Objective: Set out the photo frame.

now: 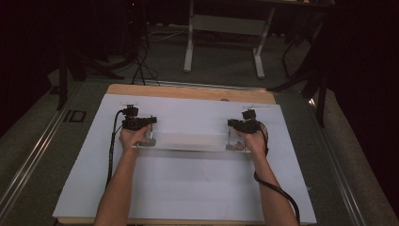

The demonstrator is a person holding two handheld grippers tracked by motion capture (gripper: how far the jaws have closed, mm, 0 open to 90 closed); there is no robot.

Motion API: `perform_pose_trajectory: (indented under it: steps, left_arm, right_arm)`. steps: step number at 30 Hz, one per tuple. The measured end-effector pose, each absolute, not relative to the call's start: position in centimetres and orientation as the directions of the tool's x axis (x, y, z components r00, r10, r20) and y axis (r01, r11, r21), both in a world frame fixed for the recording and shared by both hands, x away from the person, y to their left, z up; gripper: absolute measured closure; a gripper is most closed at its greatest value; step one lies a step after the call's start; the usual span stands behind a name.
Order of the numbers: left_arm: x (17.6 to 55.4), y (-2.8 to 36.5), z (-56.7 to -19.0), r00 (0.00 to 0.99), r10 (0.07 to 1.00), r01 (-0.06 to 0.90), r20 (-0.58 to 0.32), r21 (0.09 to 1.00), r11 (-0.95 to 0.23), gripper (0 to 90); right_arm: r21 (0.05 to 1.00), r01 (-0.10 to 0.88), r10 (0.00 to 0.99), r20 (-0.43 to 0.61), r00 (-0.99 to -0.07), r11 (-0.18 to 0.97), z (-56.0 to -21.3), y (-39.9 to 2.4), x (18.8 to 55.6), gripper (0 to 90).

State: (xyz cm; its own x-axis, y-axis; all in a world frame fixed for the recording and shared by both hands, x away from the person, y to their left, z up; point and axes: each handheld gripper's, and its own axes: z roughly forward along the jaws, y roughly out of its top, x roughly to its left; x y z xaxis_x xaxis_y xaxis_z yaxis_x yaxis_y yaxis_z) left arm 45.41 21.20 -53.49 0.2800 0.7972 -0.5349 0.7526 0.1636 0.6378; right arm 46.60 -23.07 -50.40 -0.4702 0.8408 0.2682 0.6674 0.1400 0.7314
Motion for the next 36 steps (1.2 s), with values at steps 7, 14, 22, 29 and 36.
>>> perform_pose_trajectory:
  steps: [7,14,22,29,36]
  left_arm:
    - [45.5,21.2,-53.5,0.274,0.795,0.759,-0.541,0.629,0.167,83.9]
    - [45.7,21.2,-53.4,0.269,0.797,0.767,-0.541,0.621,0.162,83.9]
    - [45.8,21.2,-53.4,0.261,0.795,0.775,-0.548,0.610,0.166,83.9]
    - [45.9,21.2,-53.3,0.259,0.795,0.780,-0.548,0.604,0.162,83.9]
    - [46.1,21.2,-53.3,0.252,0.794,0.788,-0.553,0.594,0.163,83.8]
  right_arm:
    - [0.781,0.601,0.826,0.220,-0.519,0.170,-49.9,-24.4,44.6,67.9]
    - [0.803,0.571,0.813,0.211,-0.542,0.172,-50.2,-25.6,42.7,65.5]
    - [0.816,0.544,0.814,0.174,-0.554,0.196,-50.8,-26.5,40.8,62.5]
    - [0.816,0.532,0.810,0.146,-0.568,0.226,-51.5,-26.8,39.6,61.5]
    - [0.824,0.512,0.799,0.129,-0.587,0.243,-51.5,-27.0,38.8,61.6]
